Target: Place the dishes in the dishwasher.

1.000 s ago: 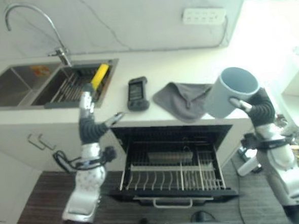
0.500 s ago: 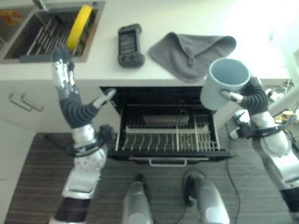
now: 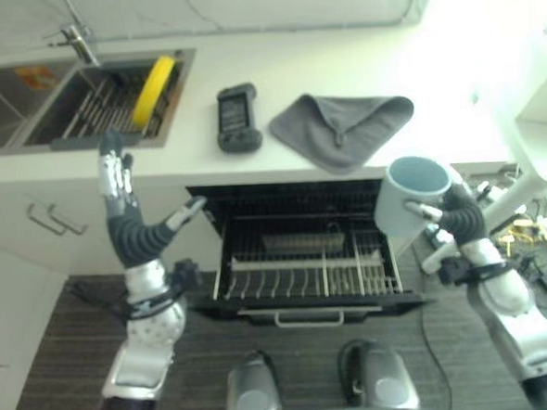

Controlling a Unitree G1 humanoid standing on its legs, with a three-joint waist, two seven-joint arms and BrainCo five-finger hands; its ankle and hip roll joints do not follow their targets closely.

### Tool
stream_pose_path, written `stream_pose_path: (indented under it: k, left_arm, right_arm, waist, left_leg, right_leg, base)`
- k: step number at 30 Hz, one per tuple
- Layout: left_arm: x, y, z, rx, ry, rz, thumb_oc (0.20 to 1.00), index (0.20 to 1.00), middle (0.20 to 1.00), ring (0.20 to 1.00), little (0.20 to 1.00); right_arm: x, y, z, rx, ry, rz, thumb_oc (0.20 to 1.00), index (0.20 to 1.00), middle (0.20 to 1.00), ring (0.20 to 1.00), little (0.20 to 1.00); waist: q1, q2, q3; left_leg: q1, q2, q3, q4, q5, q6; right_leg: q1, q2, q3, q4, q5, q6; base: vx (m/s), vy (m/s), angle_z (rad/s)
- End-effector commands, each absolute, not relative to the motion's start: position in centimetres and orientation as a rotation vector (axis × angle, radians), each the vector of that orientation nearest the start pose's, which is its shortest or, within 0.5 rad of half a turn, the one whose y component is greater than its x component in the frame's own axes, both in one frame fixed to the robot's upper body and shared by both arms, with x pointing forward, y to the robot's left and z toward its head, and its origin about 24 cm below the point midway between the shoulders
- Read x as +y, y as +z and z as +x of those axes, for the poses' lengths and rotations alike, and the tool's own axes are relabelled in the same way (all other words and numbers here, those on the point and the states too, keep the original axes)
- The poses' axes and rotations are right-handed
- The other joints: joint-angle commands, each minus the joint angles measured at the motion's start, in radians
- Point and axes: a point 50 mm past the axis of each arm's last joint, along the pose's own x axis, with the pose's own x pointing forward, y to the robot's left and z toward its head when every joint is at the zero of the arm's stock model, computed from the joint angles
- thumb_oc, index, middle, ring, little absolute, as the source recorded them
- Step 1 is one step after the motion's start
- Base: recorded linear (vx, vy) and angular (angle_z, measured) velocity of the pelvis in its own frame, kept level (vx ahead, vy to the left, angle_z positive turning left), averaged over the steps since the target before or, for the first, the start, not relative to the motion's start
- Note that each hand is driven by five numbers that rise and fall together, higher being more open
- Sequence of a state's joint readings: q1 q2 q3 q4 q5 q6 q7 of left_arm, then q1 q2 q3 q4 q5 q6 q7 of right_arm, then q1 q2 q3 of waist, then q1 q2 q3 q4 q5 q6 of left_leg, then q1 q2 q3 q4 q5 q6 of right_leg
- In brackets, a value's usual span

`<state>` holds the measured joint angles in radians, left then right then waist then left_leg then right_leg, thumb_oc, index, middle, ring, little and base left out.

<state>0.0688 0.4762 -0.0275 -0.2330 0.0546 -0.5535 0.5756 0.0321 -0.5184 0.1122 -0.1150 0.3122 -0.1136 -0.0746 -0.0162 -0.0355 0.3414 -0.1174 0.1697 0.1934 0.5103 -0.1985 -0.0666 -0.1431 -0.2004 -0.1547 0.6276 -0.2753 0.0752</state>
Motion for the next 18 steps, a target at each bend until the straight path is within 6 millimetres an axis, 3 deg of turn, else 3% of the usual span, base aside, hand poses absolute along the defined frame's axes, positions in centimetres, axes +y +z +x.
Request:
stream_pose_path:
  k: [1,6,18]
  left_arm:
    - [21.4,16.0,20.0,-0.888,0.283,0.225,1.000,1.000,1.000,1.000,1.000]
    - [21.3,15.7,20.2,-0.853,0.232,0.233,1.000,1.000,1.000,1.000,1.000]
    - [20.8,15.2,20.9,-0.779,0.104,0.234,1.000,1.000,1.000,1.000,1.000]
  right_arm:
    - [-20.3,9.7,25.4,-0.220,0.095,-0.182,0.200,0.200,0.200,0.200,0.200]
    - [-20.7,6.0,26.5,0.005,0.067,-0.161,0.200,0.200,0.200,0.200,0.200]
    - [-21.2,0.1,27.6,0.343,0.026,-0.134,0.200,0.200,0.200,0.200,0.200]
  waist:
    - [0.008,-0.012,-0.050]
    - [0.040,-0.019,-0.063]
    - [0.110,-0.030,-0.093]
  left_leg:
    - [-0.018,-0.003,-0.064,0.062,0.024,0.048]
    - [0.005,-0.026,-0.087,0.064,0.012,0.059]
    - [0.054,-0.053,-0.126,0.061,0.001,0.079]
  right_leg:
    - [0.019,0.020,0.008,-0.107,0.150,-0.027]
    - [0.043,0.017,-0.002,-0.094,0.151,-0.028]
    - [0.078,0.004,-0.039,-0.064,0.156,-0.028]
  base:
    - [0.19,-0.007,0.05]
    - [0.15,-0.011,0.14]
    - [0.14,-0.022,0.09]
